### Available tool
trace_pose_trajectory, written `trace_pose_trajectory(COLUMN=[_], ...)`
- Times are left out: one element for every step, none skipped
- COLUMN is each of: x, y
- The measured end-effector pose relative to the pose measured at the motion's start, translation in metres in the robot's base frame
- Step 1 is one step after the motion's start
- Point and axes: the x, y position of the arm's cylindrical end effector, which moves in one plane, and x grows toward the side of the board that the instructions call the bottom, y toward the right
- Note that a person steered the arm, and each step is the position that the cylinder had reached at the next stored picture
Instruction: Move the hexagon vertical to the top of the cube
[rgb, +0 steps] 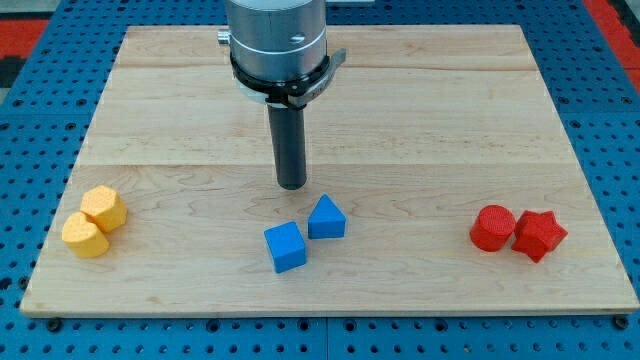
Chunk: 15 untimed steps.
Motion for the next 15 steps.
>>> trace_pose_trajectory(x=[0.0, 0.001, -0.005, -0.043, -0.043, -0.021, -0.021, 0.041, 0.059, 0.051, 0.014, 0.007, 0.001, 0.001, -0.024], y=[0.0, 0.0, -0.003, -0.077, -0.145, -0.209, -0.268, -0.264, -0.243, -0.186, -0.155, -0.159, -0.109, -0.017, -0.055])
